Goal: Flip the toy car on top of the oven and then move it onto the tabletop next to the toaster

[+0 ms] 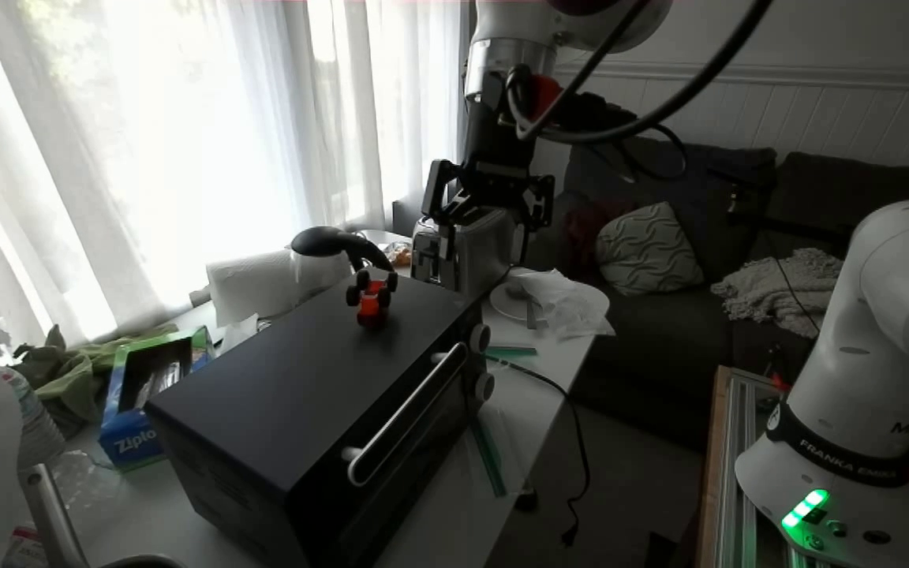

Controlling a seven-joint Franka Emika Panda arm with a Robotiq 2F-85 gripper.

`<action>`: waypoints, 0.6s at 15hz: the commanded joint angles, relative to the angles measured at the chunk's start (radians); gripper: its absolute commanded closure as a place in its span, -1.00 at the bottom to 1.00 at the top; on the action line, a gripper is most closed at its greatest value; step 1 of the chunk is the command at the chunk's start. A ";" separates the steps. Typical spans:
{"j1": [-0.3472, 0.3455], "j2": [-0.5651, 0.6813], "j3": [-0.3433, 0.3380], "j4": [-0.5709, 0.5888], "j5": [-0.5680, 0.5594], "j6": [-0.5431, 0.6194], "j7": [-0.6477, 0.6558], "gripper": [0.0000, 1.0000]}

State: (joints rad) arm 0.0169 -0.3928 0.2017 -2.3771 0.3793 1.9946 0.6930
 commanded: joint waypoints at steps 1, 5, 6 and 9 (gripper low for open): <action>0.015 0.138 -0.005 0.121 -0.013 -0.009 0.028 -1.00; 0.020 0.259 -0.012 0.224 -0.039 -0.005 0.028 -1.00; 0.022 0.294 -0.014 0.254 -0.045 -0.008 0.036 -1.00; 0.030 0.376 -0.026 0.335 -0.033 -0.010 0.030 -1.00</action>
State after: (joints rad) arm 0.0197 -0.1095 0.1994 -2.1444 0.3634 1.9948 0.6993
